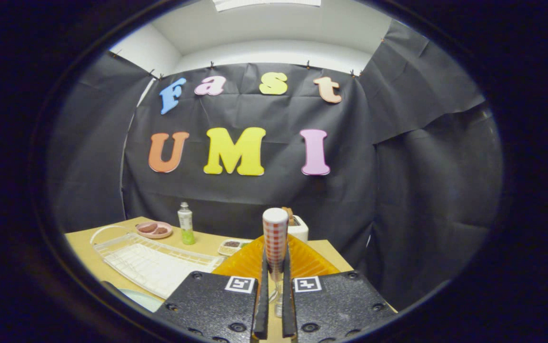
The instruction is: Take the plate from the dish rack, then take the spoon from the basket and place it into the plate.
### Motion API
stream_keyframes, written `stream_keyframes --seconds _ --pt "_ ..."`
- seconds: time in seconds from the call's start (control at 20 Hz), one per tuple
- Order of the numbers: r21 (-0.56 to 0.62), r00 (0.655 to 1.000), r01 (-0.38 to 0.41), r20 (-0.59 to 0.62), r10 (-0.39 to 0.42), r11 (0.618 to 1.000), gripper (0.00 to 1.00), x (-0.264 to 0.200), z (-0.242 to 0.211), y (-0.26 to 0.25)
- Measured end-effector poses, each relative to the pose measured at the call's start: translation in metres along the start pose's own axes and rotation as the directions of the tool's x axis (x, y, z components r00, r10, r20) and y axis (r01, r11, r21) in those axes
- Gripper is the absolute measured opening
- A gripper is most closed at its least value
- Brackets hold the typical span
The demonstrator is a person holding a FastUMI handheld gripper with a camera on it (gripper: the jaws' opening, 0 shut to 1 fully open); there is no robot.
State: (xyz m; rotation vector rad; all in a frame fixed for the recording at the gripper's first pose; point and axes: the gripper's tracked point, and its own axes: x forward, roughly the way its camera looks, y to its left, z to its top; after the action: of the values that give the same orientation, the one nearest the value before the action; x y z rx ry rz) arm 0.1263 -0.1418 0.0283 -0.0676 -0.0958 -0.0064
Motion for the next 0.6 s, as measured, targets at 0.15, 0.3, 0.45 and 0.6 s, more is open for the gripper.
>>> stream_keyframes --seconds 0.15,0.3,0.45,0.6 --pt "0.032 0.998 -0.055 -0.022 0.055 0.998 0.17 -0.036 -0.006 0.058" --pt "0.017 0.992 -0.122 -0.007 0.123 0.992 0.17 -0.065 -0.014 0.119" --pt "-0.010 0.984 -0.176 -0.028 0.176 0.984 0.17 -0.086 -0.036 0.174" --pt "0.035 0.973 -0.212 -0.085 0.214 0.977 0.16 -0.098 -0.076 0.222"
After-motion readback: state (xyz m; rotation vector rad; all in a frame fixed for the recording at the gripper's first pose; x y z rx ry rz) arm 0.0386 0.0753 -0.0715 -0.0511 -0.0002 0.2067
